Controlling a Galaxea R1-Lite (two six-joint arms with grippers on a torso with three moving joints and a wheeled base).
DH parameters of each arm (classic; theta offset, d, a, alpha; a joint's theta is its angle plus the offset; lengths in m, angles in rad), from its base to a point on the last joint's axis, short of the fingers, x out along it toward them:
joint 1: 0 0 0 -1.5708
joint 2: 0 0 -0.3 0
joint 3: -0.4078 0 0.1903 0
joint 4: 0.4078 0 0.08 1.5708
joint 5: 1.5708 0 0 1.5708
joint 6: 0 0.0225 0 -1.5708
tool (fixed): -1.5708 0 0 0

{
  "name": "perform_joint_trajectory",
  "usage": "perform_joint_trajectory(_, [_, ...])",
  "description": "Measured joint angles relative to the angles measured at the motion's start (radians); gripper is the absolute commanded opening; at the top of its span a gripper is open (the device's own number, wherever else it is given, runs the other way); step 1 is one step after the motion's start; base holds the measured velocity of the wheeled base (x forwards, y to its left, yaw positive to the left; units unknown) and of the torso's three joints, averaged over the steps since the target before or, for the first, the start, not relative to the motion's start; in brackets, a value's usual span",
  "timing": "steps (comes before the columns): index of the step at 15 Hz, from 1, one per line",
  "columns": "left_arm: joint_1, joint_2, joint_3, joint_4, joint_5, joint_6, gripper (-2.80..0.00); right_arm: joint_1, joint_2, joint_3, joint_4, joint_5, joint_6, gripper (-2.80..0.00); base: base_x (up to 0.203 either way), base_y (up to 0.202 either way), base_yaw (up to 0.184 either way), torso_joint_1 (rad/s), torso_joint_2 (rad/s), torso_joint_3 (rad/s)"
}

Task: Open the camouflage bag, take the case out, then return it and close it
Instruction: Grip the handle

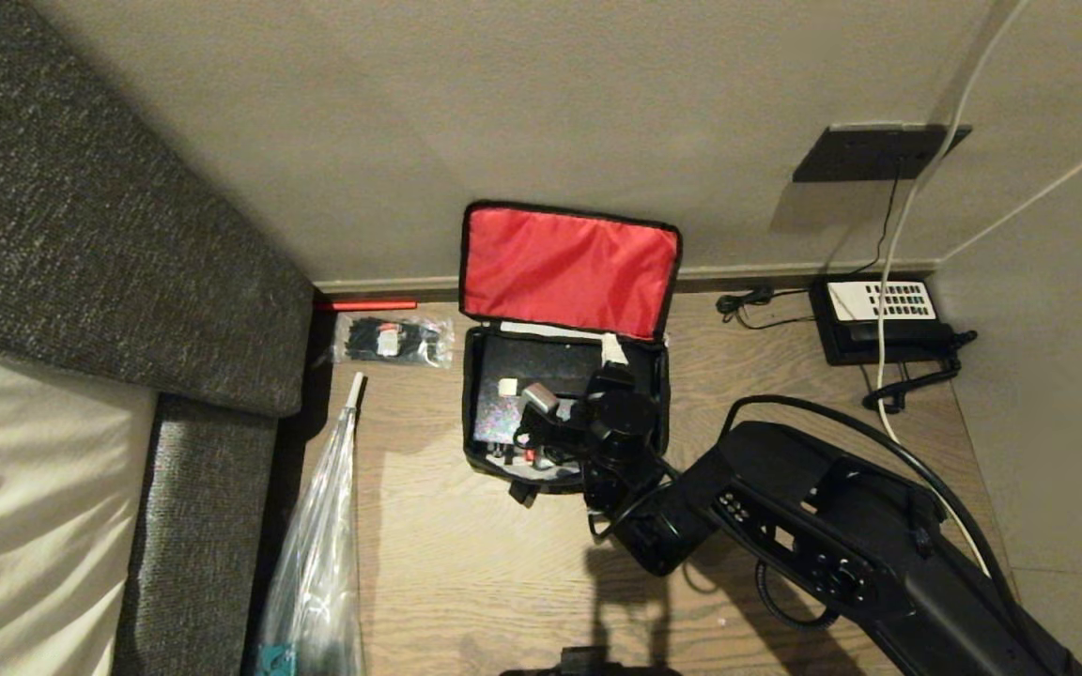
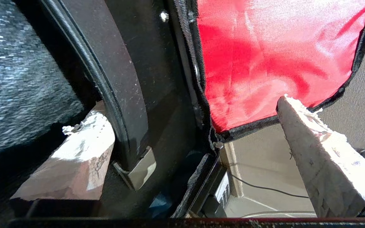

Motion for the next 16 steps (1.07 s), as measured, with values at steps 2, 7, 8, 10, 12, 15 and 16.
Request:
perform_joint_trajectory(2, [0.0, 0.0, 0.0, 0.0, 0.0, 0.0, -2.8, -0.004, 0.003, -0.008, -0.001, 0.001, -0.01, 0.0, 0.0, 0.0, 0.0, 0.0, 0.0, 0.0])
perform_joint_trajectory(7, [0.0, 0.0, 0.0, 0.0, 0.0, -0.001, -2.8, -0.007, 0.008, -0.042, 0.003, -0.003, -0.011, 0.0, 0.0, 0.0, 0.0, 0.0, 0.0, 0.0])
perform_joint_trajectory(8, [0.0, 0.0, 0.0, 0.0, 0.0, 0.0, -2.8, -0.007, 0.007, -0.039, 0.003, -0.004, -0.008, 0.0, 0.0, 0.0, 0.0, 0.0, 0.0, 0.0])
perform_joint_trajectory(10, [0.0, 0.0, 0.0, 0.0, 0.0, 0.0, -2.8, -0.005, 0.007, -0.038, 0.002, -0.009, 0.004, 0.0, 0.0, 0.0, 0.0, 0.0, 0.0, 0.0])
perform_joint_trajectory(12, [0.0, 0.0, 0.0, -0.001, 0.0, 0.0, -2.8, -0.003, 0.008, -0.04, -0.006, -0.012, 0.007, 0.0, 0.0, 0.0, 0.0, 0.0, 0.0, 0.0])
perform_joint_trajectory(15, [0.0, 0.0, 0.0, -0.001, 0.0, 0.0, -2.8, -0.003, 0.009, -0.037, -0.02, -0.02, 0.008, 0.0, 0.0, 0.0, 0.0, 0.0, 0.0, 0.0])
perform_joint_trajectory(16, [0.0, 0.0, 0.0, 0.0, 0.0, -0.004, -2.8, -0.003, 0.009, -0.035, -0.028, -0.022, 0.007, 0.0, 0.0, 0.0, 0.0, 0.0, 0.0, 0.0])
